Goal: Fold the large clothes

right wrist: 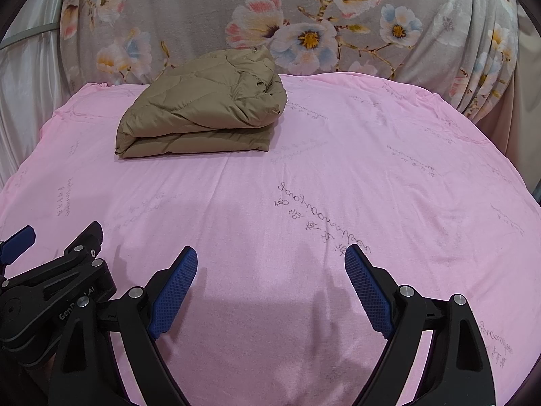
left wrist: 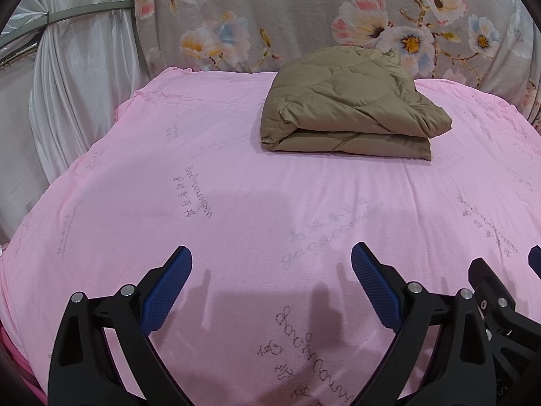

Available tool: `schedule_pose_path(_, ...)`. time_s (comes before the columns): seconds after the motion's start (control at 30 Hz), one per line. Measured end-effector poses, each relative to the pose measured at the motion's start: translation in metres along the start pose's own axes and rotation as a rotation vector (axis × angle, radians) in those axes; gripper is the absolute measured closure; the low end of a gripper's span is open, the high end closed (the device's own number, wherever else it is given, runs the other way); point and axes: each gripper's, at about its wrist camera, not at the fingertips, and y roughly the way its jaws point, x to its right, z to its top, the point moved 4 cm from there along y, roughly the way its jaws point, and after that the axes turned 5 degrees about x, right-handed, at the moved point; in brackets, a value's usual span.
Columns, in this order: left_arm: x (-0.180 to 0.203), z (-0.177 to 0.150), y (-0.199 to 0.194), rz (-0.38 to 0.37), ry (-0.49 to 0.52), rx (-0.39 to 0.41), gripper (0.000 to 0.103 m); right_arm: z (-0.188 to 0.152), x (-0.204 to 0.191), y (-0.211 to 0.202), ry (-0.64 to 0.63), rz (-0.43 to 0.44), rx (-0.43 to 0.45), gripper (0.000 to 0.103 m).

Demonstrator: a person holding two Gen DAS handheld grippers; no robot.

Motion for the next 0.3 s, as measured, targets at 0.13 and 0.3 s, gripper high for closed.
schedule_pose_path(0.13,0.0013,0.0025,0.0000,0.002,0.004,0.001,0.012,0.0004,0.0010,0.0002,0.000,-0.003,-0.002,0.016)
schedule_pose_path(0.3,0.0019,0.0048,-0.0006,0.003,0.005,0.004,0.012,0.0020,0.0036,-0.0020,-0.001,-0.008,0.003,0.016)
